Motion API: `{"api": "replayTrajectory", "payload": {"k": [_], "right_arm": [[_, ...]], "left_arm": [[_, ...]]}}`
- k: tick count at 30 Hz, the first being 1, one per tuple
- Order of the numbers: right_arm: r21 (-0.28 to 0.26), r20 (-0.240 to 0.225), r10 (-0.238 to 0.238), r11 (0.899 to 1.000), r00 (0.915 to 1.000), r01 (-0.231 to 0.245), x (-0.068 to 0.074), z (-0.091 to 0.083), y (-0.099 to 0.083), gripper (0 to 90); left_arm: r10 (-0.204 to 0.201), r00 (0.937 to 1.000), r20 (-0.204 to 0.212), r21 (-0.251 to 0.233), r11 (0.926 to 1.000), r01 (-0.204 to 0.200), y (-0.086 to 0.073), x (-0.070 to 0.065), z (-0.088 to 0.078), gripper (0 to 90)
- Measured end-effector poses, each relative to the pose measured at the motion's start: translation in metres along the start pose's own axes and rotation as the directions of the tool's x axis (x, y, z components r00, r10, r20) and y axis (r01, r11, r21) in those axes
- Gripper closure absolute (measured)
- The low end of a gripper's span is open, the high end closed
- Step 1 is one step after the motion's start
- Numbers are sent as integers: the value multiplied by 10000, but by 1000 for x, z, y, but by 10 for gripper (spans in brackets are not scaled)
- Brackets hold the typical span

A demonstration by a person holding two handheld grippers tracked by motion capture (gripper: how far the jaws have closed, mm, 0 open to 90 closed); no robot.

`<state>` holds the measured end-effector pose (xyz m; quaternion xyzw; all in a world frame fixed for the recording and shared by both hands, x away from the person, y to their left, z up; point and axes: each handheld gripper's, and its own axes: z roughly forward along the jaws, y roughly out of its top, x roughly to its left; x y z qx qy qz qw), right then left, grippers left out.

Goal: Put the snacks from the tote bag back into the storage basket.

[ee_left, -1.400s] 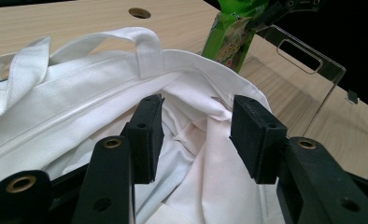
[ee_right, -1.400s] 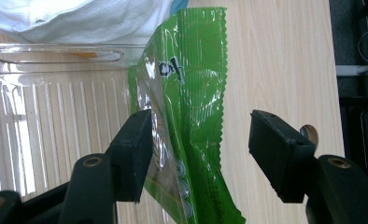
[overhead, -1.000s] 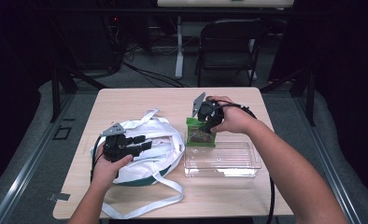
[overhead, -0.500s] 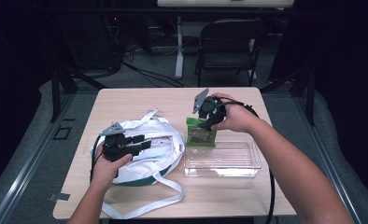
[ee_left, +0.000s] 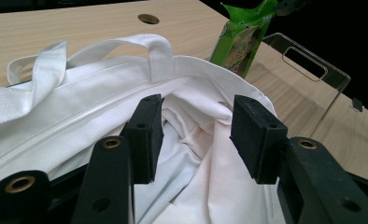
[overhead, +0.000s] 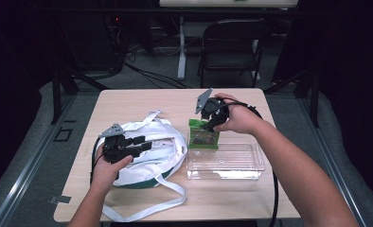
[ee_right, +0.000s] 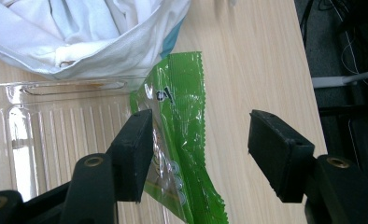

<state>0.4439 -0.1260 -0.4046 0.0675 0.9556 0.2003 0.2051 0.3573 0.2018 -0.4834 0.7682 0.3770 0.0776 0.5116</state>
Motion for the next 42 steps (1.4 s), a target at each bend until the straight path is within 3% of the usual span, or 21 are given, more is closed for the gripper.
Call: {"api": "replayTrajectory", "payload": {"k": [18, 30, 38, 42], "right_arm": [[-87, 225, 619, 9981, 9978, -617, -3, -18, -10, 398], [-332, 385, 1024, 9943, 9940, -1011, 3, -35, -21, 401], [-668, 381, 1907, 9799, 9809, -1880, 17, -45, -30, 422], [-1013, 634, 2538, 9638, 9652, -2468, 23, -51, -36, 432]], "left_arm": [[0, 10000, 7, 23, 10000, 0, 0, 0, 0, 536], [16, 10000, -20, 34, 10000, -16, 0, -1, -2, 533], [-18, 9998, -221, 28, 10000, 19, -2, -2, -4, 513], [-49, 9995, -327, 34, 10000, 50, -2, -1, -4, 506]]}}
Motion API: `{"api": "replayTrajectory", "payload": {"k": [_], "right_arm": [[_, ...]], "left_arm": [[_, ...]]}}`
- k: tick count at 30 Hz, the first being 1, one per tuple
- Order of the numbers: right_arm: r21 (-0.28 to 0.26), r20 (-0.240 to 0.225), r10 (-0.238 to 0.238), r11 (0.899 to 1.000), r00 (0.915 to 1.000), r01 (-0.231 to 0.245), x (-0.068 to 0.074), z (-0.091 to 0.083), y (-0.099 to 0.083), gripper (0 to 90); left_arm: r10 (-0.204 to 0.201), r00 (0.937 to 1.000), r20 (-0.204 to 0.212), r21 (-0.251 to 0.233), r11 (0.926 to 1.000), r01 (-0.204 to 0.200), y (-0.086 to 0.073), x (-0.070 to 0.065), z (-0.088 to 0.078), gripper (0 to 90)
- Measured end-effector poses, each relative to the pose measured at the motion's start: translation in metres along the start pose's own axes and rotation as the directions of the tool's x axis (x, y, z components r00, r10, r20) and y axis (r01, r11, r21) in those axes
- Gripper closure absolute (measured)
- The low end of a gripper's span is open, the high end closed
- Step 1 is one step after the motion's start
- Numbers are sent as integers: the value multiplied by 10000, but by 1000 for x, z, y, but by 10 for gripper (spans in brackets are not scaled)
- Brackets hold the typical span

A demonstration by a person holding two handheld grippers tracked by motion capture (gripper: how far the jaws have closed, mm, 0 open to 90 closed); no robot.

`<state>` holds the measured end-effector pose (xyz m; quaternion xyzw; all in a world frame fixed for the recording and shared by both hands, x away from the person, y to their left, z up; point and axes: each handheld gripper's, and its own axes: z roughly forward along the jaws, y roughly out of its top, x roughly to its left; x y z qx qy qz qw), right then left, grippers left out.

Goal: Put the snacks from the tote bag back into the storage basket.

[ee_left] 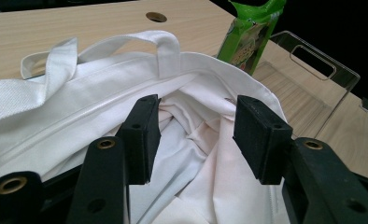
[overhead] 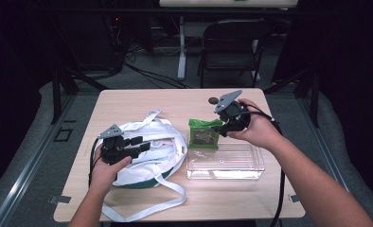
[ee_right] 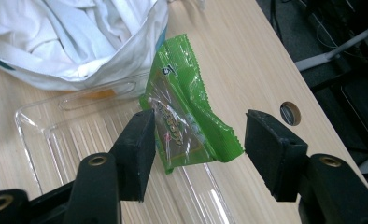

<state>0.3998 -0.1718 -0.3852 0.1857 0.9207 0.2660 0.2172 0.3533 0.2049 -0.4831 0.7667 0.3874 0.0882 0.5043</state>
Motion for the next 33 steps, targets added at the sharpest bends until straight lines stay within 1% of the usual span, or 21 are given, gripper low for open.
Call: {"api": "replayTrajectory", "payload": {"k": [3, 4, 5, 6, 7, 8, 10, 12, 13, 15, 19, 20, 22, 24, 25, 26, 27, 28, 29, 30, 33], "right_arm": [[-254, 154, 427, 9988, 9990, -423, 4, -2, -6, 443], [-254, 154, 427, 9988, 9990, -423, 4, -2, -6, 443], [-474, 176, 697, 9965, 9974, -688, 9, -2, -10, 449], [-474, 176, 697, 9965, 9974, -688, 9, -2, -10, 449], [-468, 201, 798, 9958, 9966, -788, 12, -2, -13, 455], [-623, 211, 1041, 9928, 9943, -1026, 18, -1, -18, 456], [-660, 225, 1129, 9916, 9933, -1112, 21, 0, -19, 458], [-814, 205, 1387, 9873, 9901, -1366, 26, 2, -24, 459], [-896, 205, 1612, 9832, 9867, -1587, 30, 3, -27, 460], [-890, 203, 1691, 9820, 9854, -1667, 33, 3, -29, 460], [-1210, 13, 2195, 9685, 9756, -2178, 44, 5, -40, 459], [-1283, 36, 2235, 9668, 9747, -2212, 47, 6, -43, 459], [-1279, 67, 2223, 9671, 9749, -2197, 49, 5, -45, 459], [-1549, 72, 2365, 9602, 9716, -2325, 57, 5, -52, 459], [-1549, 72, 2365, 9602, 9716, -2325, 57, 5, -52, 459], [-1602, 111, 2411, 9584, 9704, -2362, 59, 4, -55, 459], [-1764, 219, 2497, 9541, 9681, -2421, 64, 4, -61, 459], [-1764, 219, 2497, 9541, 9681, -2421, 64, 4, -61, 459], [-1848, 234, 2540, 9516, 9669, -2455, 66, 3, -63, 459], [-2099, 217, 2755, 9411, 9610, -2651, 70, 2, -68, 459], [-2364, 195, 2996, 9284, 9539, -2868, 74, 0, -76, 458]], "left_arm": [[77, 9999, -91, 50, 10000, -76, 0, 1, 0, 506], [77, 9999, -91, 50, 10000, -76, 0, 1, 0, 506], [93, 9998, -147, 71, 9999, -92, 0, 1, 0, 505], [93, 9998, -147, 71, 9999, -92, 0, 1, 0, 506], [73, 9999, -153, 67, 10000, -72, 0, 0, 0, 506], [72, 9998, -160, 72, 9999, -71, 0, 1, 0, 506], [84, 9998, -168, 75, 9999, -82, 0, 1, 1, 505], [101, 9998, -191, 83, 9999, -100, -1, 0, 1, 505], [91, 9998, -203, 139, 9999, -88, -1, 1, 0, 505], [92, 9998, -183, 110, 9999, -90, -1, 1, 0, 505], [64, 9997, -218, 115, 9999, -61, -1, 2, -1, 504], [64, 9997, -218, 115, 9999, -61, -1, 2, -1, 505], [68, 9997, -231, 125, 9999, -65, -2, 3, -1, 505], [68, 9997, -246, 147, 9999, -64, -2, 3, -1, 504], [68, 9997, -246, 147, 9999, -64, -2, 3, -1, 504], [70, 9997, -248, 163, 9998, -66, -2, 2, -1, 504], [57, 9997, -247, 124, 9999, -54, -2, 2, -1, 504], [79, 9996, -266, 149, 9999, -75, -2, 2, -1, 504], [51, 9997, -256, 69, 10000, -49, -2, 3, -1, 505], [58, 9996, -271, 76, 10000, -56, -2, 3, -2, 504], [29, 9996, -295, 39, 10000, -28, -2, 3, -2, 503]]}}
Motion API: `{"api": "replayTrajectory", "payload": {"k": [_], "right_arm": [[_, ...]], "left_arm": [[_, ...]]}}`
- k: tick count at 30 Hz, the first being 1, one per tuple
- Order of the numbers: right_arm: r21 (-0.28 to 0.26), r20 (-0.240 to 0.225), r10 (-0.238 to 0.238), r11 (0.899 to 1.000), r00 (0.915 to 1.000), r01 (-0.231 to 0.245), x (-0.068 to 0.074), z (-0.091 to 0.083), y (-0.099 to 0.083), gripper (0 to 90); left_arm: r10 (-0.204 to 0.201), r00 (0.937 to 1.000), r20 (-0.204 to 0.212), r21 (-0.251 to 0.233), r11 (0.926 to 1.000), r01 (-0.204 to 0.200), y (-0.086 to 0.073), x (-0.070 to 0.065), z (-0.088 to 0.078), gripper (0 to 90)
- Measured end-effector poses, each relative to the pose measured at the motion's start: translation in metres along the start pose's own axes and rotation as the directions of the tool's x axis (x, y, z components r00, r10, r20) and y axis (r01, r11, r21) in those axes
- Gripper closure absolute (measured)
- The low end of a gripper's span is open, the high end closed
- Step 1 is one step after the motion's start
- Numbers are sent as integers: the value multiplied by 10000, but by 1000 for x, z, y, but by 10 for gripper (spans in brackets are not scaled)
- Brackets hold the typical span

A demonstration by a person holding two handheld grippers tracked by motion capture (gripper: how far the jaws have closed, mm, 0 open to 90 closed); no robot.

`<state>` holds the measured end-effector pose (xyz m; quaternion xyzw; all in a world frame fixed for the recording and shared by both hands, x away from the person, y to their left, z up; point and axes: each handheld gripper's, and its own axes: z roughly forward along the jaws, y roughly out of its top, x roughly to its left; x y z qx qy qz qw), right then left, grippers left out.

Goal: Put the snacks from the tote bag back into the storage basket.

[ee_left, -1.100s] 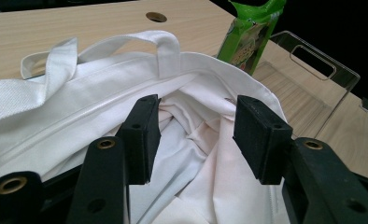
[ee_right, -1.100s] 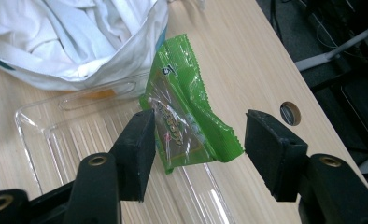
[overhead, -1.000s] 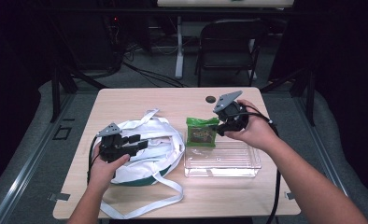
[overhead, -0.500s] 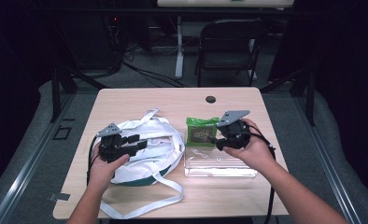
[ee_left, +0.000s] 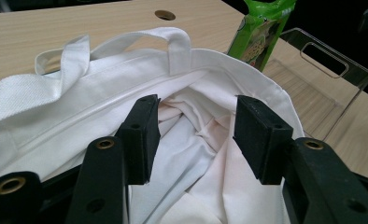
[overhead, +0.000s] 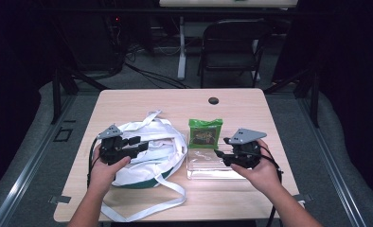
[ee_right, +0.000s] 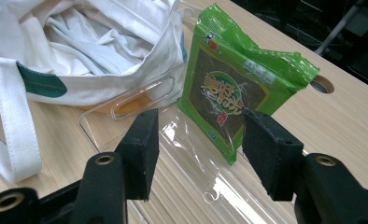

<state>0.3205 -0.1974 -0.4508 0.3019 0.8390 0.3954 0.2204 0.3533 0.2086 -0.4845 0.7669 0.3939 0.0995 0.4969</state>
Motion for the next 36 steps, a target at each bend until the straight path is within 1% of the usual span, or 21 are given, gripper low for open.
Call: {"api": "replayTrajectory", "payload": {"k": [2, 3, 4, 5, 6, 9, 10, 12, 13, 15, 17, 18, 20, 22, 23, 24, 27, 30, 33, 36], "right_arm": [[-149, 13, 193, 9997, 9998, -193, 2, -2, -6, 457], [-149, 13, 193, 9997, 9998, -193, 2, -2, -6, 457], [-268, 69, 327, 9991, 9994, -325, 3, -3, -11, 456], [-268, 69, 327, 9991, 9994, -325, 3, -3, -11, 456], [-339, 141, 390, 9987, 9991, -385, 4, -4, -17, 457], [-493, 193, 426, 9979, 9989, -416, 5, -4, -22, 456], [-622, 285, 411, 9973, 9987, -393, 7, -5, -26, 456], [-701, 375, 423, 9967, 9984, -396, 9, -5, -31, 455], [-786, 409, 482, 9959, 9980, -449, 10, -5, -33, 455], [-907, 511, 502, 9948, 9974, -455, 12, -7, -37, 453], [-1053, 510, 492, 9935, 9975, -436, 13, -7, -42, 452], [-1081, 601, 512, 9931, 9969, -445, 14, -7, -45, 452], [-1183, 643, 589, 9917, 9962, -510, 15, -8, -50, 452], [-1357, 580, 713, 9887, 9958, -629, 16, -8, -55, 452], [-1357, 580, 713, 9887, 9958, -629, 16, -8, -55, 452], [-1543, 638, 788, 9857, 9949, -682, 18, -8, -60, 452], [-1769, 763, 838, 9818, 9936, -692, 19, -8, -67, 452], [-1844, 711, 986, 9792, 9926, -841, 20, -6, -73, 452], [-1806, 764, 1075, 9792, 9913, -923, 21, -4, -77, 452], [-1904, 762, 1262, 9755, 9891, -1098, 22, -3, -82, 452]], "left_arm": [[-15, 10000, -31, -9, 10000, 15, 0, 0, 0, 503], [-15, 10000, -31, -9, 10000, 15, 0, 0, 0, 503], [14, 10000, -47, 9, 10000, -13, 0, 1, 0, 504], [14, 10000, -47, 9, 10000, -13, 0, 1, 0, 504], [11, 10000, -71, 27, 10000, -11, -1, 1, -1, 504], [-15, 10000, -58, 22, 10000, 15, -1, 1, -1, 504], [-32, 10000, -79, 13, 10000, 32, -1, 1, -1, 503], [-15, 10000, -90, 17, 10000, 15, -1, 1, -1, 503], [-2, 10000, -83, 98, 10000, 3, -1, 1, -2, 503], [-36, 10000, -91, -7, 10000, 36, -1, 1, -1, 503], [-34, 9999, -115, 42, 10000, 34, -1, 2, -2, 503], [-31, 9999, -100, 70, 10000, 32, -1, 2, -2, 503], [-40, 9999, -120, 18, 10000, 40, -1, 2, -2, 503], [-29, 9999, -144, -18, 10000, 28, -1, 2, -2, 503], [-29, 9999, -144, -18, 10000, 28, -1, 2, -2, 502], [6, 9998, -182, 54, 10000, -5, -1, 2, -3, 503], [-3, 9998, -201, 8, 10000, 3, -1, 2, -3, 502], [-4, 9998, -211, -3, 10000, 4, -2, 2, -2, 501], [-8, 9997, -227, -4, 10000, 7, -2, 2, -2, 501], [-8, 9997, -238, -4, 10000, 8, -2, 2, -3, 500]]}}
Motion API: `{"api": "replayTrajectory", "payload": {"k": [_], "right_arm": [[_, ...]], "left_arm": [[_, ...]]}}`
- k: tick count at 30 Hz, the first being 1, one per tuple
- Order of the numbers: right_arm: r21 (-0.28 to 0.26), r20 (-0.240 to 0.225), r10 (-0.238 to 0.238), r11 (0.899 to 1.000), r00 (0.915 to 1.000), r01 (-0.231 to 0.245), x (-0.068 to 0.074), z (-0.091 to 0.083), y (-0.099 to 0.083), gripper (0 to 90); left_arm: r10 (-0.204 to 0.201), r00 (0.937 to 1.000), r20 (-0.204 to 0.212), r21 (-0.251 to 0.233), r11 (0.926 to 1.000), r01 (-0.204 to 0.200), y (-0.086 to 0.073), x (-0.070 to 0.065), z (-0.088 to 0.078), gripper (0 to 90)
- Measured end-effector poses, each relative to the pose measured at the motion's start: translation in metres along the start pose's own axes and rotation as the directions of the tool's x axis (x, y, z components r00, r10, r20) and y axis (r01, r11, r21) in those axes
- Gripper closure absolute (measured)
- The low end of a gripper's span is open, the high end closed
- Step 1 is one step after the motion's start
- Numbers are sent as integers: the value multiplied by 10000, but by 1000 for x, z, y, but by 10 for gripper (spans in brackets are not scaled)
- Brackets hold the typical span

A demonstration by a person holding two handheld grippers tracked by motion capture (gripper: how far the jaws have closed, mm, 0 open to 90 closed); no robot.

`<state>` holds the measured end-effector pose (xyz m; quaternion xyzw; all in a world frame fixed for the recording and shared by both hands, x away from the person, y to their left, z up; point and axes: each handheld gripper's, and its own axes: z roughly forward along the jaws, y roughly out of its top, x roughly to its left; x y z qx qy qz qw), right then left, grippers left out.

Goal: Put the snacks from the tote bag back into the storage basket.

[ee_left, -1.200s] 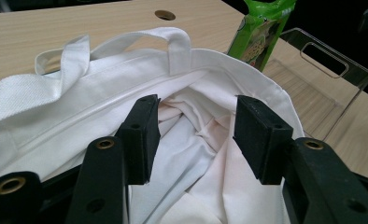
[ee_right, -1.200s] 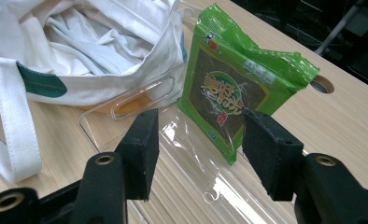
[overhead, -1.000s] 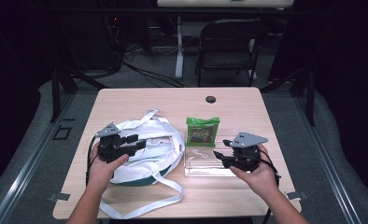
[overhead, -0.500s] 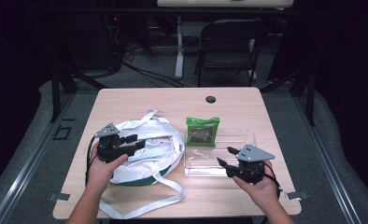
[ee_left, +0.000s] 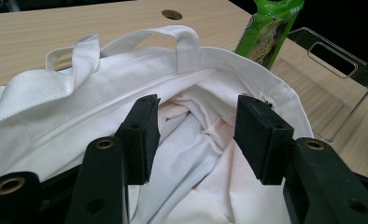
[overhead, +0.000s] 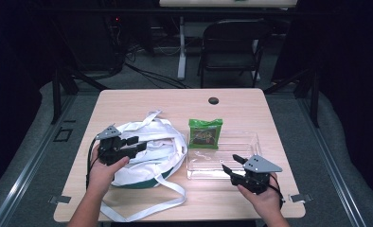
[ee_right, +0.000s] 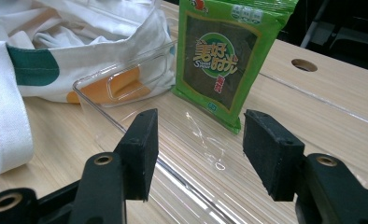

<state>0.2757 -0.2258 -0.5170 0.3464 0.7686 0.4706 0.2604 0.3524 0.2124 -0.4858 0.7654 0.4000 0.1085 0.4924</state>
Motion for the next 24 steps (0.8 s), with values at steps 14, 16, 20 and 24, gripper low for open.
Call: {"api": "replayTrajectory", "payload": {"k": [14, 16, 20, 24], "right_arm": [[-532, 201, 670, 9964, 9975, -659, -3, -4, -10, 452], [-596, 211, 726, 9957, 9971, -713, -3, -4, -10, 452], [-651, 196, 693, 9956, 9974, -679, -3, -5, -10, 452], [-681, 218, 617, 9959, 9979, -601, -3, -6, -9, 452]], "left_arm": [[-71, 10000, -52, 102, 9999, 71, -3, 1, 1, 497], [-75, 10000, -60, 101, 9999, 75, -3, 1, 1, 498], [-84, 9999, -70, 77, 9999, 85, -3, 1, 0, 496], [-43, 10000, -82, 41, 10000, 43, -1, 2, -2, 493]]}}
